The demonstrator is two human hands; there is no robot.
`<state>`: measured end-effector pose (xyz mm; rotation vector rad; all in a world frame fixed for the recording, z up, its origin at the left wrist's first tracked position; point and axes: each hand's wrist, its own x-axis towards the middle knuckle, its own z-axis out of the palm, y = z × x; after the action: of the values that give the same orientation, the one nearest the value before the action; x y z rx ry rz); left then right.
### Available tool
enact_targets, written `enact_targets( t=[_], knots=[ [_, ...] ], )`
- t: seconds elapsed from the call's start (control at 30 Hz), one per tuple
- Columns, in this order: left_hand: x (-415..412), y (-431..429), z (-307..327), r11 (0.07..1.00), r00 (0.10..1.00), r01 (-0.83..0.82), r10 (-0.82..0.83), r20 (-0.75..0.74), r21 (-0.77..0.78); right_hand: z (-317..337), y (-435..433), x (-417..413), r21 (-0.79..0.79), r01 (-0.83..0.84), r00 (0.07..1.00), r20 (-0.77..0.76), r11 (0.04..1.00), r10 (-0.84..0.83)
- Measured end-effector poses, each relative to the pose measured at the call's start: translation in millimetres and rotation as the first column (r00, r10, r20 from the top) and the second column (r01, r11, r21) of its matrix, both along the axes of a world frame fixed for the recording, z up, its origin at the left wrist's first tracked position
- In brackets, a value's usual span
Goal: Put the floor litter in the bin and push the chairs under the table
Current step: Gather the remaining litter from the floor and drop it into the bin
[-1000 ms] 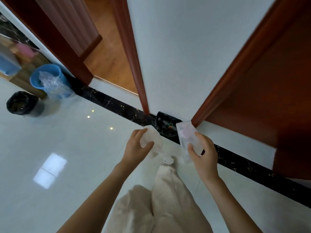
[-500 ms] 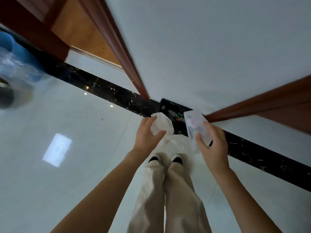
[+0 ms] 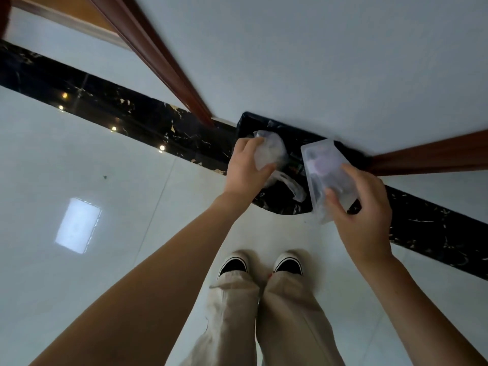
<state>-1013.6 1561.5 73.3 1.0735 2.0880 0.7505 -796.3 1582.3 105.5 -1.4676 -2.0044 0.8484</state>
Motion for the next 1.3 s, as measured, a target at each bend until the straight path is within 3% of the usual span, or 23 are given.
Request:
enact_targets(
  t=[0.27,0.37,0.5,0.67,0.93,1.3],
  knots=[
    [-4,20,-24,0.981,0.985,0.174,-0.174,0.006,-0.088,-12,12,-8,0.003,-0.053,0.998,0.015,0.999,0.053],
    [-13,12,-10,0.968,0.965,0.25,-0.251,-0.077,-0.031,-8,17,-16,0.019,-0.082,0.997,0.01,0.996,0.082],
    [-27,-11,3,0.967,0.945,0.251,-0.238,-0.225,0.032,-7,25,-25,0.06,-0.174,0.985,-0.001,0.983,0.175],
    [-39,-31,4,0.956,0.902,0.291,-0.267,-0.339,0.023,-13,39,-36,0.061,-0.317,0.948,0.05,0.946,0.314],
    [-40,-53,-14,0.925,0.849,0.366,-0.378,-0.368,-0.106,-47,44,-41,-0.11,-0.344,0.92,0.16,0.932,0.358],
    [-42,-54,-4,0.903,0.819,0.411,-0.426,-0.385,-0.124,-51,45,-56,-0.328,-0.351,0.822,0.341,0.877,0.456]
  ],
)
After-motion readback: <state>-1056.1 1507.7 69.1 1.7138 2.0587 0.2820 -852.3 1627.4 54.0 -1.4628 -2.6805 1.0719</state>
